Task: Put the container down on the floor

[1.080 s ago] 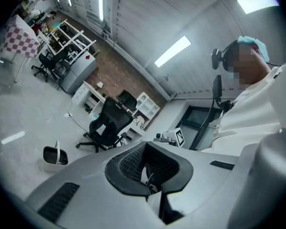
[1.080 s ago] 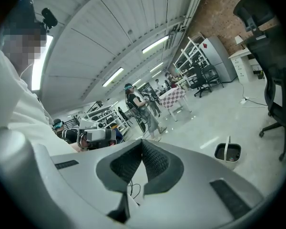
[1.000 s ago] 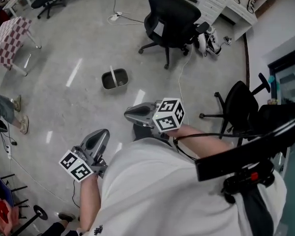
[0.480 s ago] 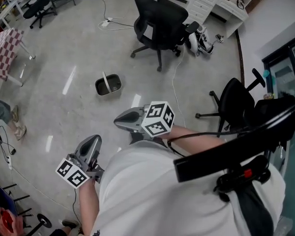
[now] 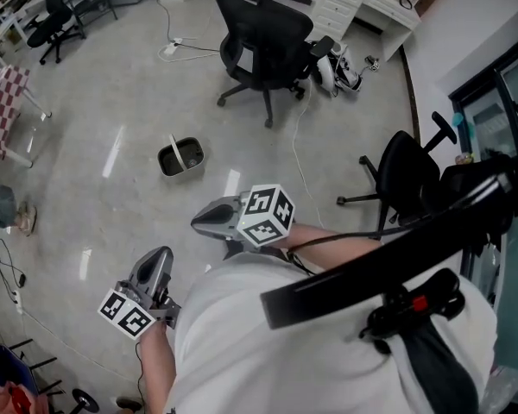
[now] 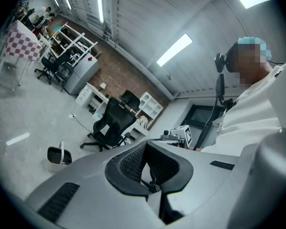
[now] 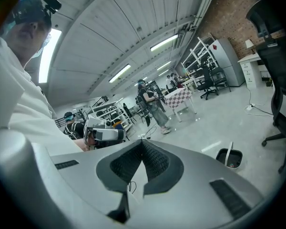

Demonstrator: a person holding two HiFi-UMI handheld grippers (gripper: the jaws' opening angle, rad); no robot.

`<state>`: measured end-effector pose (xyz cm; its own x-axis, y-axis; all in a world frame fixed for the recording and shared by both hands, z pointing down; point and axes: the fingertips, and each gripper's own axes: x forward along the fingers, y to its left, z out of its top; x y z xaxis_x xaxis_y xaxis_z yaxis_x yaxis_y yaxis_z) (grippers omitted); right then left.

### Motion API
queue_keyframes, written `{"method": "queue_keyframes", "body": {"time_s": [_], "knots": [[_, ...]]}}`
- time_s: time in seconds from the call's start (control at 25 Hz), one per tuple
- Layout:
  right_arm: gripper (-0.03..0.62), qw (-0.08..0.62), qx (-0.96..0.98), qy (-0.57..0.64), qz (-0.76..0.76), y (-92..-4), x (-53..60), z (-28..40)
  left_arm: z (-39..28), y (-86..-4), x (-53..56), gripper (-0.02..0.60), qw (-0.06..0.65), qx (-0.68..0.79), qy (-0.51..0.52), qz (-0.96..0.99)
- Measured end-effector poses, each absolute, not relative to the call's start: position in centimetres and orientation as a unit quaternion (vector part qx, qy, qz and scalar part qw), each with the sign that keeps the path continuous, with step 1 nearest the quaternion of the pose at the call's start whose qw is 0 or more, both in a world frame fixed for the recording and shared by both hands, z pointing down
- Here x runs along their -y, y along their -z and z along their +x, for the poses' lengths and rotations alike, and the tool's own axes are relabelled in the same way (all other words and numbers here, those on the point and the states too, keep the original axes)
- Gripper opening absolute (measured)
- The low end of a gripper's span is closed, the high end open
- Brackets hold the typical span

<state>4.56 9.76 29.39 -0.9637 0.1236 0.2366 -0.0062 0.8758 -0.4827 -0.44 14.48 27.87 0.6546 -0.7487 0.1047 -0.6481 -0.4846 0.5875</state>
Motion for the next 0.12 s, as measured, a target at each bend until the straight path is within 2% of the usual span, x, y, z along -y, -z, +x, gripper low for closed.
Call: {"method": "queue_keyframes", "body": {"time_s": [0.12], "knots": [[0.015,0.132,0.959,-0.247,-0.032,-29.48,-9.85,4.41,-0.58,-27.93,-14.61,0.01,0.304,0.408,0.083,0.857]]}}
